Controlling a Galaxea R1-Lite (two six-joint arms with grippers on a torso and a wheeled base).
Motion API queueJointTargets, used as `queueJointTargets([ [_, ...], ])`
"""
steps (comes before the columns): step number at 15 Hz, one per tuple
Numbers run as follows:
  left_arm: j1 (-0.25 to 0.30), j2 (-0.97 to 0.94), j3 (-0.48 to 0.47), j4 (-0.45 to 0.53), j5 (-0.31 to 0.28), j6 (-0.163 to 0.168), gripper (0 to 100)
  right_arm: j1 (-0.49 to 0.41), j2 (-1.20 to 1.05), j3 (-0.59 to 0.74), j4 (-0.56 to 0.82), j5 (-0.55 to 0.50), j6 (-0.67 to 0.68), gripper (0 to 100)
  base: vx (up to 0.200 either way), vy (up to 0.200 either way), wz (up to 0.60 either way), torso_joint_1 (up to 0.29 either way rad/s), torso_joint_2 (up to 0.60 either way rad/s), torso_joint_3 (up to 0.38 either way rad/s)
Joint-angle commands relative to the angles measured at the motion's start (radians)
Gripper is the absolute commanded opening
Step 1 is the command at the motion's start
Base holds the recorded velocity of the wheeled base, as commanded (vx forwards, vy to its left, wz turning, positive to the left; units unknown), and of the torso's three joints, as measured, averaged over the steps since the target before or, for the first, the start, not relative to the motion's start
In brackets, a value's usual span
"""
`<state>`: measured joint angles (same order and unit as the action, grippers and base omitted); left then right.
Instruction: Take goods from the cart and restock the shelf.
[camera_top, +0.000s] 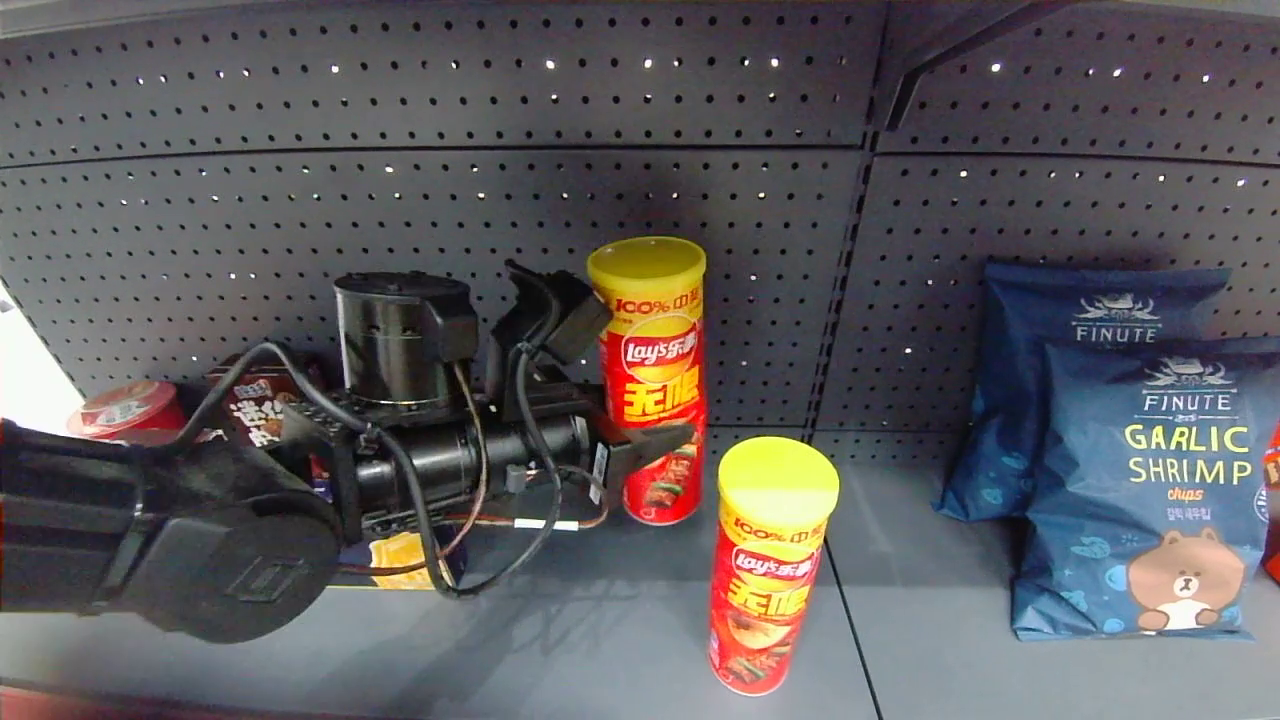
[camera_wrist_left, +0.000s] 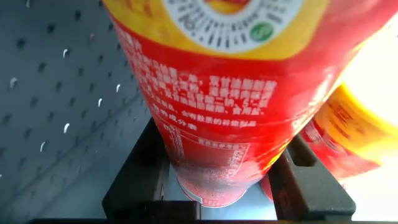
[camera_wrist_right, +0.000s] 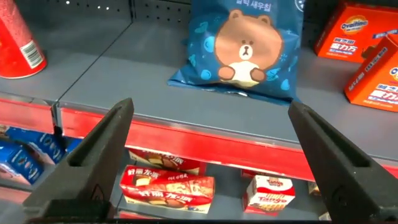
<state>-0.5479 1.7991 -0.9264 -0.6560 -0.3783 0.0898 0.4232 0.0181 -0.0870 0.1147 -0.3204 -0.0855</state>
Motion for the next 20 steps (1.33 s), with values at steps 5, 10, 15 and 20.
queueJointTargets([
  [5, 0.063, 0.204, -0.046, -0.198, -0.189, 0.001, 0, -0.004, -0.001, 0.0, 0.0, 0.0, -0.002, 100, 0.0, 0.0, 0.0, 0.0, 0.0, 0.0],
  [10, 0.074, 0.255, -0.066, -0.192, -0.192, 0.007, 0, -0.003, 0.002, -0.002, 0.0, 0.0, -0.003, 100, 0.0, 0.0, 0.0, 0.0, 0.0, 0.0],
  [15, 0.074, 0.282, -0.149, -0.117, -0.194, 0.008, 0, 0.0, 0.005, -0.002, 0.0, 0.001, -0.005, 100, 0.0, 0.0, 0.0, 0.0, 0.0, 0.0],
  [20, 0.071, 0.322, -0.247, 0.029, -0.197, 0.1, 0, 0.0, 0.005, -0.002, 0.0, 0.001, -0.005, 100, 0.0, 0.0, 0.0, 0.0, 0.0, 0.0],
])
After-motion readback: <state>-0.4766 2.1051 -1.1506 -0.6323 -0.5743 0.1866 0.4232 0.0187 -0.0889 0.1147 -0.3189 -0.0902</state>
